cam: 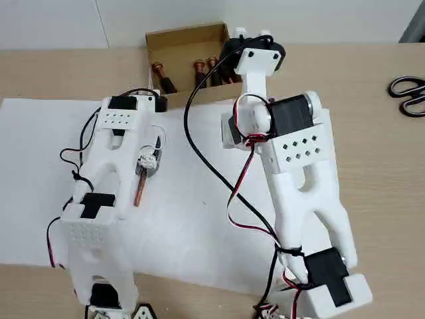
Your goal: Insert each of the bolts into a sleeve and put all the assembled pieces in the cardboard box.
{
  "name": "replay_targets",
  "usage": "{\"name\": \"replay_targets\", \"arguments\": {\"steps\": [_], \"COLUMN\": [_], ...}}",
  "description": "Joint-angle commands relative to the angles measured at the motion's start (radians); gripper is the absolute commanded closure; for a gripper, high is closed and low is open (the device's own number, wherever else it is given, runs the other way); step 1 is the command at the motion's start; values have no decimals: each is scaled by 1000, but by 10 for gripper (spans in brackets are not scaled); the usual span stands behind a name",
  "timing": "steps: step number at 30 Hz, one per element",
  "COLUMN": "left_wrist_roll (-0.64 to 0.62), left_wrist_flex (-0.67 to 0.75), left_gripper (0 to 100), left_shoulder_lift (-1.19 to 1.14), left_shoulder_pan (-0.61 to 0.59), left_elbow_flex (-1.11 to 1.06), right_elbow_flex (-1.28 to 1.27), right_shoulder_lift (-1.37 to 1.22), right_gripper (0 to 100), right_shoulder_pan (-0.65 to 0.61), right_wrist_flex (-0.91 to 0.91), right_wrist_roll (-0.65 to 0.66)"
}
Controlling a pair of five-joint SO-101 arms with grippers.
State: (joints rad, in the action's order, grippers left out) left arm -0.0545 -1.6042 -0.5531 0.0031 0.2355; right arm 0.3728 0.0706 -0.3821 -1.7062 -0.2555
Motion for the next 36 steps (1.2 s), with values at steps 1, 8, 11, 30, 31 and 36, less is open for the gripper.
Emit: {"name": "replay_targets", "arguments": {"steps": [1,8,11,30,31,36], "left_wrist_roll": [-8,-8,-6,-11,-34,-209], "left_wrist_flex": [9,0,-37,-147,-147,-147], "left_gripper": [994,994,994,994,994,994], "left_shoulder_lift": [6,9,18,445,463,557], "left_shoulder_pan": [2,-3,2,83,78,32], "left_elbow_flex": [19,-48,-28,291,291,308], "right_elbow_flex": [5,5,5,6,6,0], "right_shoulder_lift": [47,47,47,102,111,163], "right_gripper": [996,996,996,996,996,996], "right_shoulder_pan": [4,4,4,-1,-1,-2], "right_wrist_flex": [-12,-12,-12,-10,-10,-15], "right_wrist_roll": [-8,-9,-9,-5,-3,-2]}}
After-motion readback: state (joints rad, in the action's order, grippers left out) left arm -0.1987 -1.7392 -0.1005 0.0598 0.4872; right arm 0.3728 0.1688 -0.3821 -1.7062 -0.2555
